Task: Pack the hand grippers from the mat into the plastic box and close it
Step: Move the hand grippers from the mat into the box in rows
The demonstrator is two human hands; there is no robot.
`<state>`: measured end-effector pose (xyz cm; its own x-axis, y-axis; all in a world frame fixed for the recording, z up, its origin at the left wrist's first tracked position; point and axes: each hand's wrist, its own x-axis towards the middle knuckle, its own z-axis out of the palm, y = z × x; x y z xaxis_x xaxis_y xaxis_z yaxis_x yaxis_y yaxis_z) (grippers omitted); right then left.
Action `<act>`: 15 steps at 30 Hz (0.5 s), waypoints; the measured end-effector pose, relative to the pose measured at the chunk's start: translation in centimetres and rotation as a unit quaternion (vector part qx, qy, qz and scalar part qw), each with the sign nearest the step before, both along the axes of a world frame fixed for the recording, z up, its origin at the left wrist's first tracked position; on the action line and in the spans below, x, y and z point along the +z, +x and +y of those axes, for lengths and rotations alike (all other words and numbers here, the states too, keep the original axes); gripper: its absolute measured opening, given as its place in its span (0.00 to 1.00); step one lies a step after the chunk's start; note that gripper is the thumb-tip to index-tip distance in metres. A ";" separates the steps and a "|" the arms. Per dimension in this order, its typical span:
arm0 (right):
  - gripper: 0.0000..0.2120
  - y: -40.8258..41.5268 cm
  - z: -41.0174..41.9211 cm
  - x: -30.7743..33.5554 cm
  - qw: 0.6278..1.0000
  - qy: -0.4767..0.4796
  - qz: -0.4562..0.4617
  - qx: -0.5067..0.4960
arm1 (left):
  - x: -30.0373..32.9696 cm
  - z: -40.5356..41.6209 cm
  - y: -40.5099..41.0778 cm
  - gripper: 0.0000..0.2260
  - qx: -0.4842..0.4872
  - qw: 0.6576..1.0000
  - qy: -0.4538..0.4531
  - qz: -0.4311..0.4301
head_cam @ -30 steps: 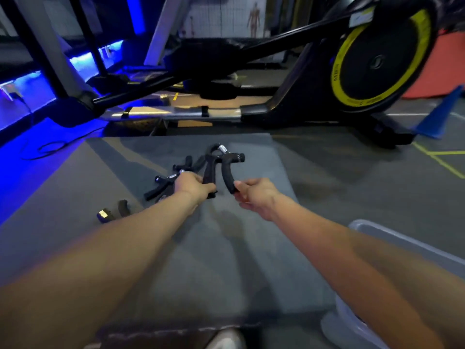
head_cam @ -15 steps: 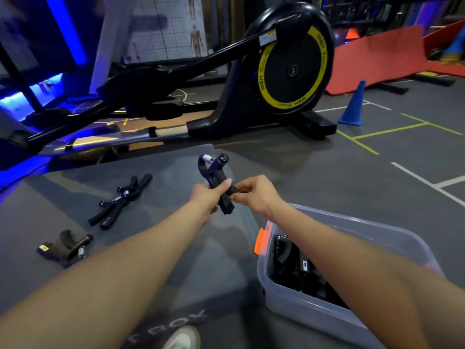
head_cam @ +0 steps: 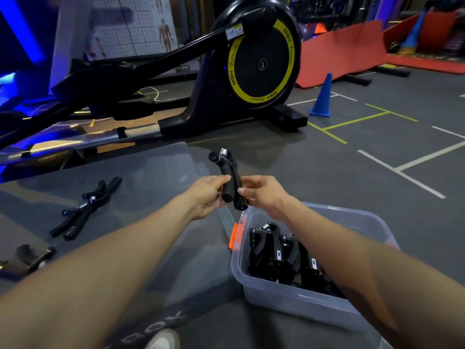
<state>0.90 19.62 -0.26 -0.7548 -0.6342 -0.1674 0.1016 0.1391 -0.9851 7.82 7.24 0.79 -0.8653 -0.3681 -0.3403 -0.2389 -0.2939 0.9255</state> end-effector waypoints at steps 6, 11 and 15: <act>0.16 -1.2 4.0 -0.3 0.998 -0.002 -0.001 -0.068 | -1.2 3.2 -2.0 0.11 -0.056 0.997 0.020 0.039; 0.17 -2.1 7.3 -0.9 0.992 0.034 0.016 -0.124 | -1.9 6.7 -3.7 0.11 -0.097 0.993 0.049 0.046; 0.19 -3.1 10.3 -2.3 0.981 0.059 0.009 -0.184 | -3.0 9.9 -5.0 0.14 -0.128 0.991 0.023 0.034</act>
<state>-2.17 29.88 -2.58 -0.9327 -0.2951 -0.2071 0.1483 0.2095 -0.9665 2.85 17.12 -2.22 -0.9498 -0.1202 -0.2889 -0.2481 -0.2733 0.9294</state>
